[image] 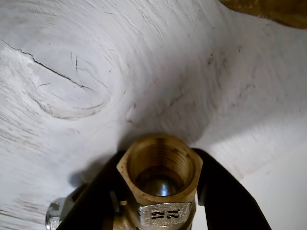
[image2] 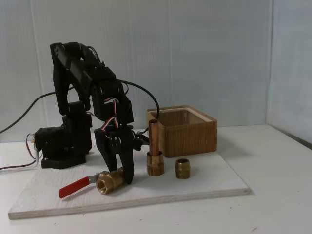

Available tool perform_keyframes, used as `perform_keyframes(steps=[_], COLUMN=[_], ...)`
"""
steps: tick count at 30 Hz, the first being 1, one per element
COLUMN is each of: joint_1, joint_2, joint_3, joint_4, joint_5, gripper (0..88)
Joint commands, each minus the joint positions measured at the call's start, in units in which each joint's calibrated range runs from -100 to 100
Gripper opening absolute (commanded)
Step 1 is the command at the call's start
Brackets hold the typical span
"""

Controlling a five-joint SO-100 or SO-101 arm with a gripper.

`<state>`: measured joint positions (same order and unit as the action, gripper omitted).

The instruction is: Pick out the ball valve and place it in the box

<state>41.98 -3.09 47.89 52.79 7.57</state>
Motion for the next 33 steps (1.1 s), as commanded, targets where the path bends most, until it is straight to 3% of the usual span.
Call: perform_keyframes(steps=[1, 12, 15, 33], joint_1=[-0.2, -1.1, -1.4, -2.8], joint_2=[2.2, 2.2, 2.2, 1.4], joint_3=[1.3, 1.3, 0.5, -3.8], joint_4=[1.1, 1.8, 4.3, 8.3], joint_5=[0.1, 0.2, -0.1, 0.0], gripper=[8.6, 7.6, 0.0, 0.7])
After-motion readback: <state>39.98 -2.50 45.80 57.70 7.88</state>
